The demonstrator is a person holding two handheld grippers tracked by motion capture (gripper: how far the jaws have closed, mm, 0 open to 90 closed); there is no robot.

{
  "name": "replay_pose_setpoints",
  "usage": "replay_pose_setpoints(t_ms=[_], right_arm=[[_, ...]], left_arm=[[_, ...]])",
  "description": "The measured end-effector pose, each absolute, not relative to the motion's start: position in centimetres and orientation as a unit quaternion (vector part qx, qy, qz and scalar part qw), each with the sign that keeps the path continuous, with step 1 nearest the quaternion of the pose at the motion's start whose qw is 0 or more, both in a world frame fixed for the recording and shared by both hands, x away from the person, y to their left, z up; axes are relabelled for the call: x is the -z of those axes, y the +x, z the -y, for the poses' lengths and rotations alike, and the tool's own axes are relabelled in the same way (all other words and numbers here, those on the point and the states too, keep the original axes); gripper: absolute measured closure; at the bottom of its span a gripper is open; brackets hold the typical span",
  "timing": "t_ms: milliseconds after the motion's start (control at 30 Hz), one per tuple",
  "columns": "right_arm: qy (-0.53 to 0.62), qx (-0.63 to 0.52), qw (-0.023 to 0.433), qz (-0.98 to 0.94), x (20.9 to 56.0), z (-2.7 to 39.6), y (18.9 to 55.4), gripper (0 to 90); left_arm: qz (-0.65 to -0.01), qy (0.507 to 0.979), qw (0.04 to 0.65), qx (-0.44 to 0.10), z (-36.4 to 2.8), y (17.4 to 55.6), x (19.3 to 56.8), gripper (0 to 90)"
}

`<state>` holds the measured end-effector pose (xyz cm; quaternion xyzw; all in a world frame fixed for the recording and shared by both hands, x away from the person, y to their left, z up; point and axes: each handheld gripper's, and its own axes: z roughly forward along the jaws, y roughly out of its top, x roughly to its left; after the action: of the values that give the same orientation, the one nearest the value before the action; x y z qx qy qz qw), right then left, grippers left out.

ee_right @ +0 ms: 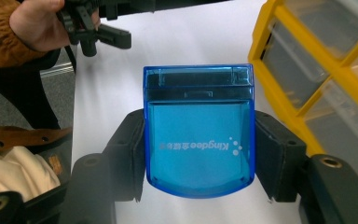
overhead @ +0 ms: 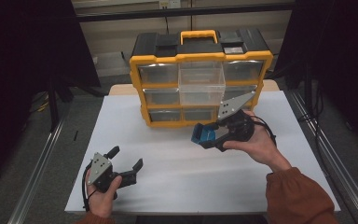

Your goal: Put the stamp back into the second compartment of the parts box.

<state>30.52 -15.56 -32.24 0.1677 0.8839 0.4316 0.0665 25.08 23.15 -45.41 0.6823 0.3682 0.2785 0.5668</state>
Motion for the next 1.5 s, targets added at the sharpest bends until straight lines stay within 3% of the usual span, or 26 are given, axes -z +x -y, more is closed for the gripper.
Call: replay_pose_setpoints(t_ms=[900, 1500], right_arm=[[0.155, -0.436, 0.127, -0.877, 23.1, 16.8, 30.7, 42.4], [0.179, -0.418, 0.160, -0.876, 18.1, 16.7, 34.3, 42.4]], left_arm=[[-0.367, 0.682, 0.569, -0.275, -23.2, 25.1, 45.5, 3.1], [-0.367, 0.683, 0.569, -0.275, -23.2, 25.1, 45.4, 3.3]])
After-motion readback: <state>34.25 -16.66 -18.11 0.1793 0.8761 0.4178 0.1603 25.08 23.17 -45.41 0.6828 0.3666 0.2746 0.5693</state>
